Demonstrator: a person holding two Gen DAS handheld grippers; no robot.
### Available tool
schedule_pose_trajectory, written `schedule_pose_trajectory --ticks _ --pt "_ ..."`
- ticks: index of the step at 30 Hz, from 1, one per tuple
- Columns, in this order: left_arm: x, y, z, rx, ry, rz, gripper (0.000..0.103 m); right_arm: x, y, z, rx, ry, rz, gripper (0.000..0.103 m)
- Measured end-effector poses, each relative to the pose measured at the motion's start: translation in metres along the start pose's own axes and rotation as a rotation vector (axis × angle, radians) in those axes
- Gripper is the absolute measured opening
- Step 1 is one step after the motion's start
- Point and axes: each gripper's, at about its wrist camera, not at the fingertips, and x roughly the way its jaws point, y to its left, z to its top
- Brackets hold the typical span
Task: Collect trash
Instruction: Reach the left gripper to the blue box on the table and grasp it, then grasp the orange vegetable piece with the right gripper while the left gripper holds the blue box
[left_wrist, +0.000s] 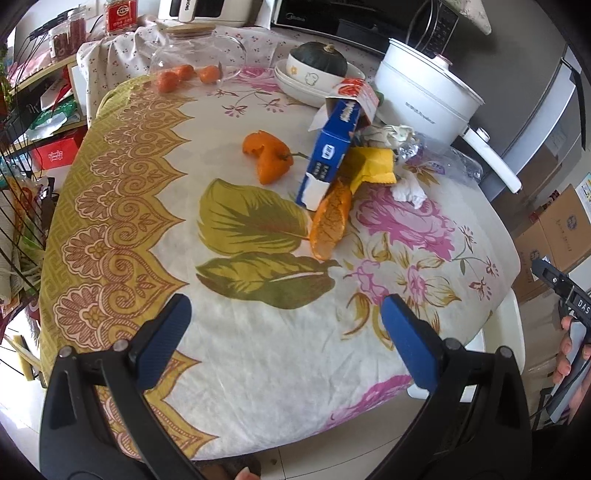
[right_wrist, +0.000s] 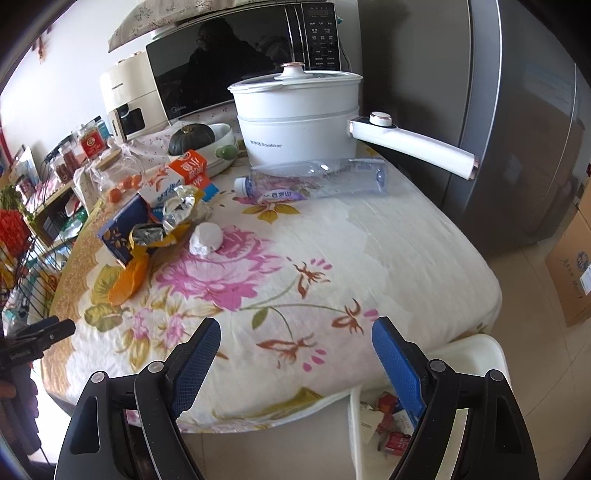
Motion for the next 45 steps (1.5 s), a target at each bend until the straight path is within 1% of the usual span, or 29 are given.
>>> schedule_pose_trajectory --ticks 4,8,12,14,15,17,19,22,24,26,27,28,29,30,31,32,34,38,45 --pt "0.009 0.007 0.01 -0.015 -0.017 -0.002 0.102 0.012 0.012 0.007 -0.012 0.006 0.015 0.086" --pt "0.019 0.003 0.023 -0.015 -0.028 -0.027 0.102 0.023 0.02 0.011 -0.032 0.012 0.012 0.086" --pt "0.022 -0.01 0.042 -0.004 -0.085 -0.051 0.097 0.034 0.018 0.014 0.004 0.035 0.035 0.086" --pt "0.026 -0.014 0.052 -0.002 -0.112 -0.061 0.09 0.04 0.017 0.016 0.027 0.047 0.046 0.086" --pt "0.031 -0.015 0.057 -0.005 -0.116 -0.066 0.089 0.043 0.015 0.017 0.038 0.052 0.05 0.086" --pt "0.041 -0.016 0.065 -0.011 -0.113 -0.071 0.08 0.046 0.012 0.018 0.055 0.058 0.056 0.086" --pt "0.052 -0.018 0.071 -0.022 -0.111 -0.077 0.076 0.048 0.009 0.018 0.074 0.066 0.06 0.086" --pt "0.066 -0.022 0.079 -0.043 -0.112 -0.094 0.076 0.052 0.002 0.016 0.103 0.088 0.071 0.086" --pt "0.072 -0.027 0.083 -0.052 -0.113 -0.107 0.074 0.053 -0.002 0.014 0.108 0.099 0.072 0.086" --pt "0.075 -0.029 0.085 -0.065 -0.11 -0.125 0.063 0.053 -0.004 0.012 0.098 0.103 0.06 0.086" --pt "0.076 -0.03 0.086 -0.07 -0.108 -0.135 0.06 0.052 -0.006 0.011 0.091 0.104 0.052 0.086" --pt "0.076 -0.032 0.085 -0.074 -0.105 -0.147 0.049 0.051 -0.008 0.01 0.084 0.104 0.042 0.086" --pt "0.075 -0.033 0.085 -0.074 -0.098 -0.153 0.038 0.05 -0.01 0.009 0.081 0.104 0.037 0.086" --pt "0.074 -0.034 0.085 -0.07 -0.089 -0.149 0.037 0.048 -0.012 0.008 0.08 0.104 0.031 0.086" --pt "0.072 -0.035 0.084 -0.065 -0.088 -0.147 0.033 0.046 -0.013 0.007 0.08 0.103 0.027 0.086" --pt "0.067 -0.037 0.082 -0.055 -0.091 -0.143 0.03 0.044 -0.015 0.007 0.081 0.1 0.025 0.086" --pt "0.058 -0.036 0.08 -0.044 -0.099 -0.144 0.026 0.039 -0.017 0.007 0.079 0.092 0.024 0.086" --pt "0.032 -0.029 0.072 -0.056 -0.108 -0.16 0.026 0.025 -0.013 0.008 0.062 0.064 0.032 0.086" --pt "-0.013 -0.011 0.043 -0.057 -0.107 -0.161 0.026 0.005 0.005 0.006 0.027 0.024 0.055 0.086"
